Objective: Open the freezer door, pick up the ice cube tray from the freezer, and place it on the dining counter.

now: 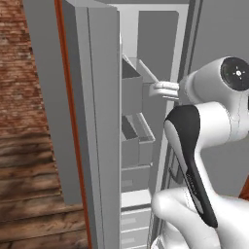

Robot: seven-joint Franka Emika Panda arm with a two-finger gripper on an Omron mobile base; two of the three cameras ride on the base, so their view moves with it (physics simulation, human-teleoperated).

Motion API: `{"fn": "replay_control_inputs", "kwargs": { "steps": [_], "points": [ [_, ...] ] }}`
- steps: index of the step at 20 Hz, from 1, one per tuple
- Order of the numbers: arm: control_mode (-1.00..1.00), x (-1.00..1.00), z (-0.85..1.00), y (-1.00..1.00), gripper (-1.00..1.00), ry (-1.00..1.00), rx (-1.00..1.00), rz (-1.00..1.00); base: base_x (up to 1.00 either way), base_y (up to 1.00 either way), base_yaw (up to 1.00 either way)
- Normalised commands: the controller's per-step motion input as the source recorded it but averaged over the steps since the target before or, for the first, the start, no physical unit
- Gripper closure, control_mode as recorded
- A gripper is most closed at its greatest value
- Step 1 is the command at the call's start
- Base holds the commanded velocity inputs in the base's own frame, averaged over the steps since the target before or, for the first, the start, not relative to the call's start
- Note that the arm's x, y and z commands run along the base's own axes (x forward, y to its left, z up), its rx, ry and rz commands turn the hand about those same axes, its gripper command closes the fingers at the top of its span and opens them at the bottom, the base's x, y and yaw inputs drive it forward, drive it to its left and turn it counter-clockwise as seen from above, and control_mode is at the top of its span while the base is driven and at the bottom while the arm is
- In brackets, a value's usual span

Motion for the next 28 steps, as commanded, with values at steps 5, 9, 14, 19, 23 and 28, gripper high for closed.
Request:
{"fn": "replay_control_inputs", "kwargs": {
  "steps": [5,9,14,19,23,28],
  "points": [
    [-1.00,-0.08,0.02,0.43,-1.00,0.00,0.02,-0.02,0.03,0.10,0.00],
    [-1.00,-0.36,0.16,0.46,-1.00,-0.02,0.24,-0.15,0.00,0.00,0.00],
    [-1.00,-0.06,0.21,0.16,-1.00,-0.09,0.35,-0.28,0.00,0.00,0.00],
    [-1.00,0.23,0.25,-0.04,-1.00,-0.02,0.39,-0.30,0.00,0.00,0.00],
    [-1.00,0.41,0.24,-0.30,-1.00,0.00,0.45,-0.22,0.00,0.00,0.00],
    [-1.00,0.18,0.27,-0.41,-1.00,0.00,0.50,-0.13,0.00,0.00,0.00]
  ]
}}
